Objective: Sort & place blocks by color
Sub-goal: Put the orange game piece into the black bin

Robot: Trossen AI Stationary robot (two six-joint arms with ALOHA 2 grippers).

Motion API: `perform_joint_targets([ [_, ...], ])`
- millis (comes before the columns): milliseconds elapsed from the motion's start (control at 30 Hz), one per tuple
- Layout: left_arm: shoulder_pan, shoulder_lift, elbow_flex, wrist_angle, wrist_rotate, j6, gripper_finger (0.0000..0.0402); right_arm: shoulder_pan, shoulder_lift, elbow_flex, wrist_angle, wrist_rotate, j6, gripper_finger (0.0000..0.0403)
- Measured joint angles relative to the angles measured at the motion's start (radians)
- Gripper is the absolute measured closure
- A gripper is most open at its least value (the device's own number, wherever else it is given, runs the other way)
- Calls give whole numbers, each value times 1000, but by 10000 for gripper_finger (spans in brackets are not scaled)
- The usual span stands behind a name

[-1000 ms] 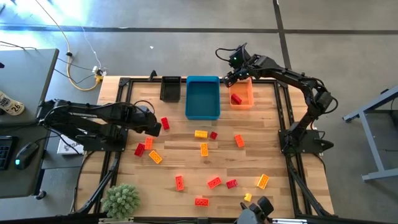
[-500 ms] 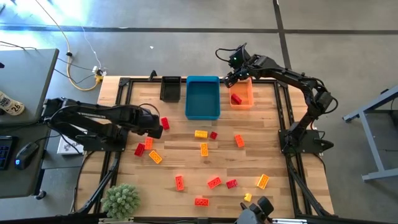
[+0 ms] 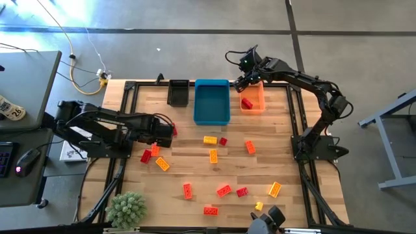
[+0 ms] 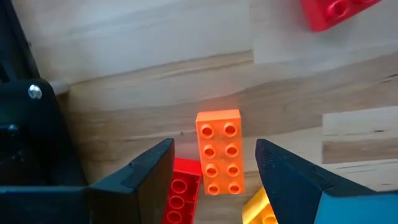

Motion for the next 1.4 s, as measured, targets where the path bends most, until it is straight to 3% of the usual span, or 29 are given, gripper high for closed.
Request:
perform_joint_targets([
  [800,12,192,0,72,46,3,188,29,0,0,-4,-5,-26,212],
  [1200,12,307,3,117,96,85,189,29,0,0,-8,-5,-44,212],
  [1400,12,311,3,128,97,108,225,29,0,0,-11,-5,-62,212],
])
